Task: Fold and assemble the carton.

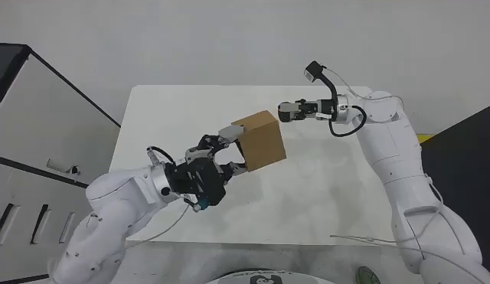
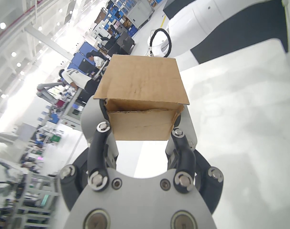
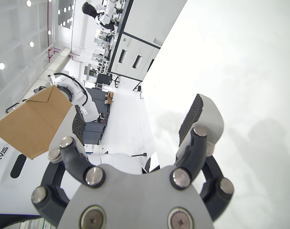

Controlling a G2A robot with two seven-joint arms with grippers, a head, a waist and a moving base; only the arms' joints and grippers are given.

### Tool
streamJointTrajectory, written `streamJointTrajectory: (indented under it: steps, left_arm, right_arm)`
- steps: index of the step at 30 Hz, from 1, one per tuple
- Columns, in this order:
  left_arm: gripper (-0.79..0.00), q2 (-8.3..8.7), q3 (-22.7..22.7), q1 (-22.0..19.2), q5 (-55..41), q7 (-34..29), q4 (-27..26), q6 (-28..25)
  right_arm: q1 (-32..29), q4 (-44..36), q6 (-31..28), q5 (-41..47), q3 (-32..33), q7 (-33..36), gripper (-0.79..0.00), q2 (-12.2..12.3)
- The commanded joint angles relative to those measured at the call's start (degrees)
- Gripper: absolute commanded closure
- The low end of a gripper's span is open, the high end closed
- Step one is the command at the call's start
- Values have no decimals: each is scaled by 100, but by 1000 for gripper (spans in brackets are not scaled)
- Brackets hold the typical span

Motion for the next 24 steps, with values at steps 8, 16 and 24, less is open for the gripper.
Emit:
streamJointTrajectory:
  steps: [8,16,24]
  left_arm:
    - [0,12,-38,-8,-4465,-1870,94,206]
    - [0,14,-2,-28,-5213,-2169,57,499]
    - [0,7,218,83,-7916,-3111,150,1830]
  right_arm:
    - [0,0,0,0,0,0,-785,0]
    - [0,0,0,0,0,0,-785,0]
    - [0,0,0,0,0,0,-785,0]
